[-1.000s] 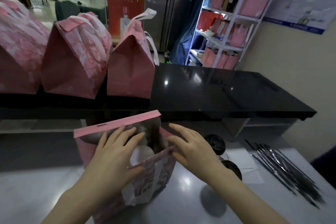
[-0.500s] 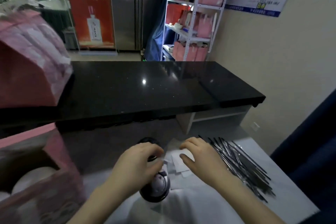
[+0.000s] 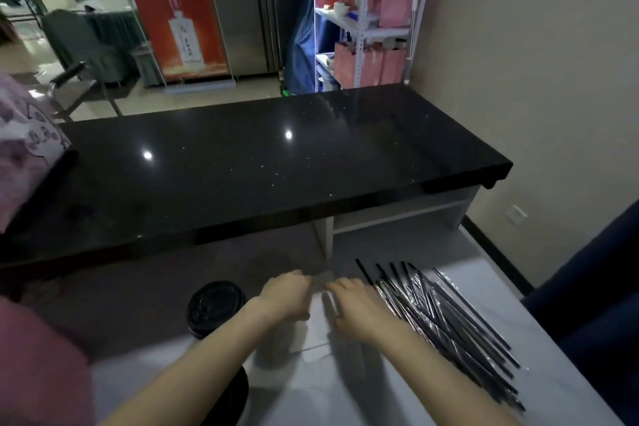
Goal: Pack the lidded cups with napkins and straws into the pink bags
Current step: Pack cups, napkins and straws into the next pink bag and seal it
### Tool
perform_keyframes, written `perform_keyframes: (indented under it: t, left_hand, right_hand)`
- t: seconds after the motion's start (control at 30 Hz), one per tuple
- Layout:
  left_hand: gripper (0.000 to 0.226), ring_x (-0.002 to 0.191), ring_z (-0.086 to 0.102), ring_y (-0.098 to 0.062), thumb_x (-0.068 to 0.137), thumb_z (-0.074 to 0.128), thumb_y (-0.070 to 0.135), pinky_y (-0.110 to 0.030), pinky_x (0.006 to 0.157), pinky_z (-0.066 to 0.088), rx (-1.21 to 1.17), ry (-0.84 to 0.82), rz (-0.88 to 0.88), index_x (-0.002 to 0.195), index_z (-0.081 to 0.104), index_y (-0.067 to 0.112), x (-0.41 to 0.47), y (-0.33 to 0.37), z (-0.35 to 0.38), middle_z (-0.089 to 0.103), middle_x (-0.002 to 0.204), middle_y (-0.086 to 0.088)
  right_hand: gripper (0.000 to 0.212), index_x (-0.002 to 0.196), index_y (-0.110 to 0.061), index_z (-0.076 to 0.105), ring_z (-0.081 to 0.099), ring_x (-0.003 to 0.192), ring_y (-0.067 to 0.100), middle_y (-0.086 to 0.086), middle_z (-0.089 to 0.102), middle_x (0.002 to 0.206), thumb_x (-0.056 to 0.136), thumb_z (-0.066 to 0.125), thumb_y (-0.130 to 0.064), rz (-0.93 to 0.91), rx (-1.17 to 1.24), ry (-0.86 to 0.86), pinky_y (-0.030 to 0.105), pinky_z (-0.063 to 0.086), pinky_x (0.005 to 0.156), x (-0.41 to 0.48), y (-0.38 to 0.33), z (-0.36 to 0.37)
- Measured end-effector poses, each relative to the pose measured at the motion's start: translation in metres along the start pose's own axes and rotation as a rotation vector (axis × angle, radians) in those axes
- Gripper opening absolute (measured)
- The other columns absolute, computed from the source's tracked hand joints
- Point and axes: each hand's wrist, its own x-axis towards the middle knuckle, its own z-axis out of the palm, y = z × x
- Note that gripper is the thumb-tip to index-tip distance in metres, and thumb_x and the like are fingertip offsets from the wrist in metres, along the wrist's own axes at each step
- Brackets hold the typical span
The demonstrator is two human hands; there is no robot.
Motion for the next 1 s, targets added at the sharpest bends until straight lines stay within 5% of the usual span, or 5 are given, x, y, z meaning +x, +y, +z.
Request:
perform_keyframes:
  t: [0.13,0.27,0.43,0.63,1.0]
  left_hand:
    - [0.037,0.100,0.060,-0.027,0.075,0.074,0.025,-0.037,0.080,0.053,-0.051,0.006,-0.014,0.110,0.062,0.018,0.012,-0.005,0.011,0.058,0.113,-0.007]
    - [0.045,0.100,0.057,-0.021,0.072,0.079,0.025,-0.032,0.081,0.050,-0.117,0.059,0.045,0.113,0.061,0.023,0.015,-0.008,0.016,0.057,0.110,-0.001]
    - [0.029,0.091,0.057,-0.021,0.071,0.080,0.027,-0.026,0.067,0.041,-0.137,0.042,0.043,0.095,0.065,0.021,0.009,-0.010,0.011,0.049,0.096,0.001]
    - [0.019,0.074,0.056,-0.015,0.076,0.067,0.019,-0.028,0.058,0.039,-0.388,0.110,0.076,0.077,0.049,0.024,-0.006,-0.007,0.000,0.057,0.078,0.006]
    - [0.016,0.071,0.063,-0.004,0.079,0.074,0.012,-0.015,0.058,0.045,-0.761,0.689,0.148,0.083,0.068,0.027,-0.112,-0.037,-0.064,0.067,0.076,0.014]
  right_hand:
    - [0.059,0.131,-0.017,0.043,0.044,0.121,0.028,0.005,0.050,0.130,0.079,0.067,-0.033,-0.029,-0.054,-0.015,0.039,0.034,0.099,0.015,0.007,0.015]
    - [0.041,0.118,-0.020,0.050,0.044,0.111,0.028,0.006,0.048,0.116,0.078,0.061,-0.019,-0.047,-0.016,0.073,0.037,0.035,0.092,0.021,0.007,0.023]
    - [0.024,0.105,-0.021,0.063,0.051,0.104,0.024,0.002,0.054,0.106,0.082,0.059,-0.021,-0.038,0.157,0.155,0.033,0.037,0.085,0.015,0.010,0.017]
    - [0.011,0.090,-0.024,0.060,0.060,0.084,0.023,0.002,0.067,0.086,0.081,0.064,-0.024,0.083,0.492,0.179,0.034,0.045,0.069,-0.005,0.017,-0.017]
    - [0.017,0.088,-0.032,0.066,0.060,0.074,0.002,-0.019,0.065,0.078,0.079,0.073,-0.019,-0.160,0.581,0.439,0.014,0.044,0.062,-0.036,-0.048,-0.121]
